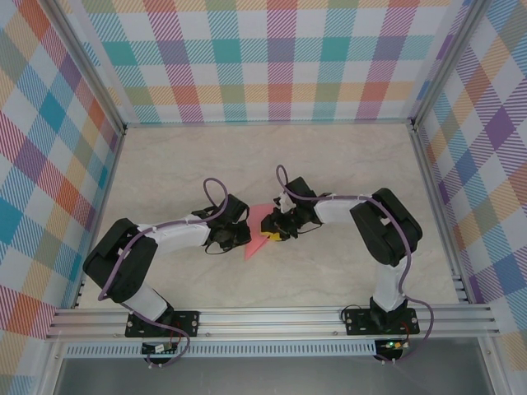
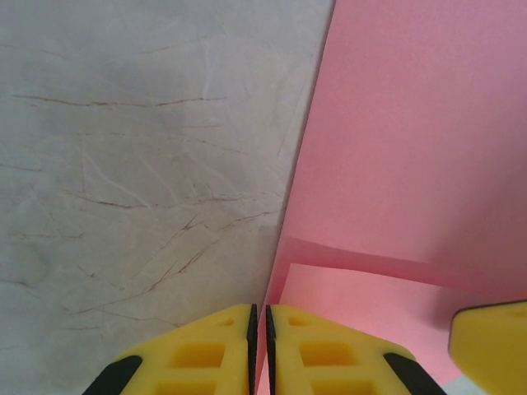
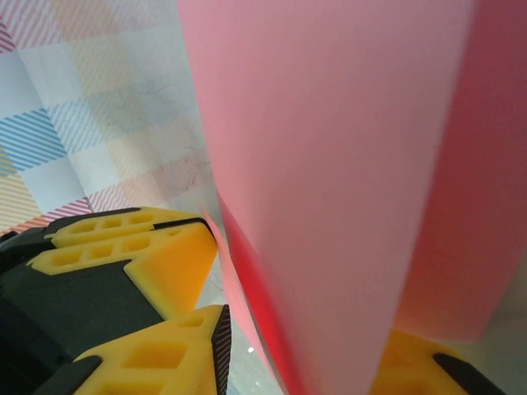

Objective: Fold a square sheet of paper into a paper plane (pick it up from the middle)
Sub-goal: Fourth fold the wing at the center of the table.

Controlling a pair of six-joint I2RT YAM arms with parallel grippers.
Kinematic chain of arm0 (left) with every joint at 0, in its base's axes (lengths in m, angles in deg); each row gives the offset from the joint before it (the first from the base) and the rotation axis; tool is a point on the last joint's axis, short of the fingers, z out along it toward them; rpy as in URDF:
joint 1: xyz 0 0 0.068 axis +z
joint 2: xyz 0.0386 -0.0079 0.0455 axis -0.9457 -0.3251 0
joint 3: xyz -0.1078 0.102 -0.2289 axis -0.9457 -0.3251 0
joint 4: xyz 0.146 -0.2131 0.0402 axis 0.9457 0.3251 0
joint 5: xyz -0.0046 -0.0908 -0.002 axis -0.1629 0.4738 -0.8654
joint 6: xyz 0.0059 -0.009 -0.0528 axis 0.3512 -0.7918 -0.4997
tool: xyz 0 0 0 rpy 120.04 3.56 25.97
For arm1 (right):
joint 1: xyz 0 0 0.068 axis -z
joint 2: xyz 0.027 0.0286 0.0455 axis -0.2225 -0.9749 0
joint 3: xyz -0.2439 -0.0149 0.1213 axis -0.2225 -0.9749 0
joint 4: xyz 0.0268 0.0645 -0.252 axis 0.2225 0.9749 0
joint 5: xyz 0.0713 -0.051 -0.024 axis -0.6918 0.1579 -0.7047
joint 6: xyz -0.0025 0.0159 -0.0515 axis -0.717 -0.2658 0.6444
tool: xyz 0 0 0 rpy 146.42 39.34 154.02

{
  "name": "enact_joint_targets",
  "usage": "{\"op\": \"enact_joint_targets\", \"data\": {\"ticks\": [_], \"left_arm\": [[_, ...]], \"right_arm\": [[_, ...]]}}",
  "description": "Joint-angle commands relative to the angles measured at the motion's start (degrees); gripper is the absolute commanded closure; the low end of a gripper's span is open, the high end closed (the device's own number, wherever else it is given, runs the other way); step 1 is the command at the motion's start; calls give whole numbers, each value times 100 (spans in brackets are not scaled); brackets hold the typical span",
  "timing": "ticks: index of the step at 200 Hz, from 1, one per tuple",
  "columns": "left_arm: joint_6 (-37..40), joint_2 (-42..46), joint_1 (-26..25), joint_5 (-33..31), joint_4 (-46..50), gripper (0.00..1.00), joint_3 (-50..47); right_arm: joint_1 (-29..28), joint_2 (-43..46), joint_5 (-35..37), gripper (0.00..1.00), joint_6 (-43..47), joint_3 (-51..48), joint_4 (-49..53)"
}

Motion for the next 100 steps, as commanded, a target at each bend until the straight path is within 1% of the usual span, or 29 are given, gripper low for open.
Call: {"op": "enact_joint_targets", "data": {"ticks": [1, 16, 25, 39, 58, 76, 100], "left_arm": [[55, 24, 117, -98, 181, 86, 90], [76, 45, 113, -95, 394, 86, 107], [105, 86, 117, -106, 436, 86, 134], [186, 201, 113, -145, 537, 84, 196], [329, 437, 113, -235, 677, 79, 281], [470, 723, 114, -332, 798, 70, 353], [630, 1165, 113, -482, 856, 55, 405]], "right_arm": [[-25, -137, -184, 78, 146, 137, -172], [-25, -108, -40, 88, 103, 138, -156], [-25, -26, 109, 92, 67, 103, -159], [-25, 217, 465, 95, 22, 29, -89], [-25, 673, 1069, 97, 32, -47, 221], [-25, 1081, 1550, 97, 81, -34, 580], [-25, 1392, 1971, 97, 131, 109, 1091]]}}
